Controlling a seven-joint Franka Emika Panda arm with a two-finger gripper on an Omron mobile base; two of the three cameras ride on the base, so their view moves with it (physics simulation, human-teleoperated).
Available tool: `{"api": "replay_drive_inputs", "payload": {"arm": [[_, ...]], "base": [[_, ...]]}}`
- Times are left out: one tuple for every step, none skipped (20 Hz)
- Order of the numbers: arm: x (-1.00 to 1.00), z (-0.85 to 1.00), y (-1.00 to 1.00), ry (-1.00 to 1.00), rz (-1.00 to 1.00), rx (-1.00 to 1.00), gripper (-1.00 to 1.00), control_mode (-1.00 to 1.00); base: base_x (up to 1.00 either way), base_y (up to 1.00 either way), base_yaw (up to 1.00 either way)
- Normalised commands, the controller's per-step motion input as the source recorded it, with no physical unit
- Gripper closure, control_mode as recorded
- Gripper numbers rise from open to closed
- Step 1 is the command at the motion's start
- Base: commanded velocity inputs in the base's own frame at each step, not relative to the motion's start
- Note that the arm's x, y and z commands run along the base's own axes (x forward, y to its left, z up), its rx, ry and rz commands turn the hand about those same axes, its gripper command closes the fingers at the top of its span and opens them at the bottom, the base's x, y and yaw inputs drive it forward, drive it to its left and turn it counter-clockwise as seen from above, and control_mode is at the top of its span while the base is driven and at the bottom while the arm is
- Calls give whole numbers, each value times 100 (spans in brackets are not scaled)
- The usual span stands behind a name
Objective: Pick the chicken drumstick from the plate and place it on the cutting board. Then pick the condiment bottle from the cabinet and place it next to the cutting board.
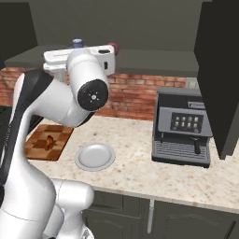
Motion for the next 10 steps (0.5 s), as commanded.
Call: {"api": "replay_drive_inputs", "payload": {"arm": [[-39, -32, 0, -9, 0, 0, 100, -100], [-39, -32, 0, -9, 0, 0, 100, -100], [-39, -31, 0, -8, 0, 0, 100, -100], [-39, -27, 0, -7, 0, 0, 100, -100], [-39, -25, 0, -6, 0, 0, 100, -100], [-40, -21, 0, -3, 0, 0, 100, -100], [-40, -19, 0, -3, 0, 0, 100, -100], [-41, -16, 0, 0, 0, 0, 100, -100], [-41, -14, 0, 0, 0, 0, 100, -100], [-41, -13, 0, 0, 0, 0, 100, -100]], "base": [[0, 0, 0], [0, 0, 0], [0, 0, 0], [0, 0, 0], [0, 0, 0], [0, 0, 0], [0, 0, 0], [0, 0, 0], [0, 0, 0], [0, 0, 0]]}}
